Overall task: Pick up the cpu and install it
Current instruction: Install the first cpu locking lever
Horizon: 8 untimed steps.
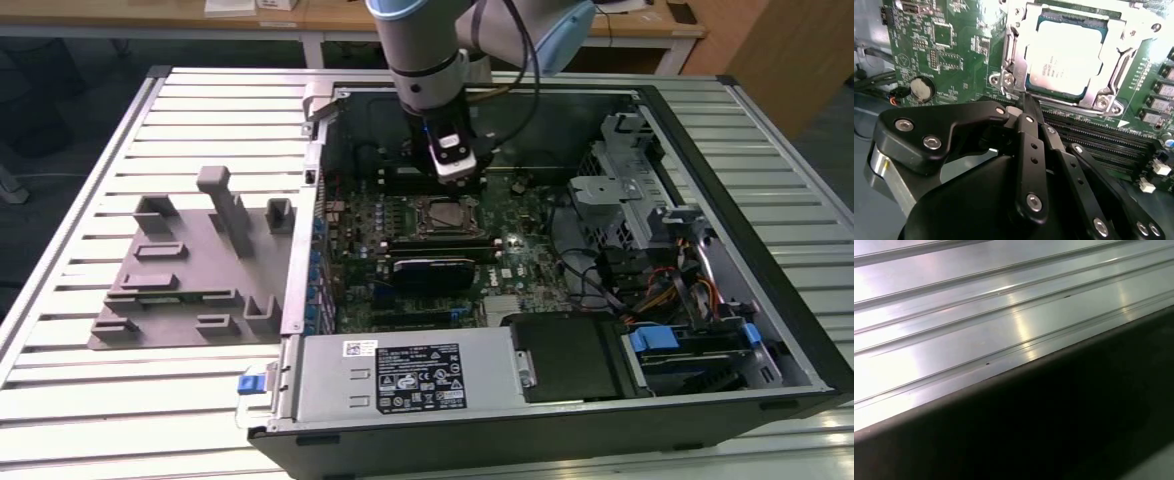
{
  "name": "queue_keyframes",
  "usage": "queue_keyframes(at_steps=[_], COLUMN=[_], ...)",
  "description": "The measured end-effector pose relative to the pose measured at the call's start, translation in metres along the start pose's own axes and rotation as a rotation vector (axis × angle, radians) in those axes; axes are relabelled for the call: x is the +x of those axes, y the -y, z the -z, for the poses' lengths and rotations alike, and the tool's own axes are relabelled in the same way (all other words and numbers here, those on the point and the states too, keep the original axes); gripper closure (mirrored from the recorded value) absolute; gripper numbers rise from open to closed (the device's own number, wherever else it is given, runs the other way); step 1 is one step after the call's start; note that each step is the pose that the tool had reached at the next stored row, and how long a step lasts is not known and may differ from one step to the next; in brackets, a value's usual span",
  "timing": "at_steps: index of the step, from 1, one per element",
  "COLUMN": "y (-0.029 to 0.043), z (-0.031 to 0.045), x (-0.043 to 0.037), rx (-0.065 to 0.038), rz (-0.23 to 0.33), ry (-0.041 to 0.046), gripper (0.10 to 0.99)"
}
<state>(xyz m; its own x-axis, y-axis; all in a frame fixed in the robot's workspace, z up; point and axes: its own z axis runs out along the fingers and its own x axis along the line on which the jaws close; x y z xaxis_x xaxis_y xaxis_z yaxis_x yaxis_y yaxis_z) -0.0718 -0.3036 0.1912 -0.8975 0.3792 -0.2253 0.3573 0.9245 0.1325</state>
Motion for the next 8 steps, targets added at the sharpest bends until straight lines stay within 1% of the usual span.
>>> queue_keyframes(at_steps=[8], y=[0.0015], z=[0.0004], x=[-0.0013], rx=[-0.001], rz=[-0.003], ry=[-0.0003], gripper=[0.980])
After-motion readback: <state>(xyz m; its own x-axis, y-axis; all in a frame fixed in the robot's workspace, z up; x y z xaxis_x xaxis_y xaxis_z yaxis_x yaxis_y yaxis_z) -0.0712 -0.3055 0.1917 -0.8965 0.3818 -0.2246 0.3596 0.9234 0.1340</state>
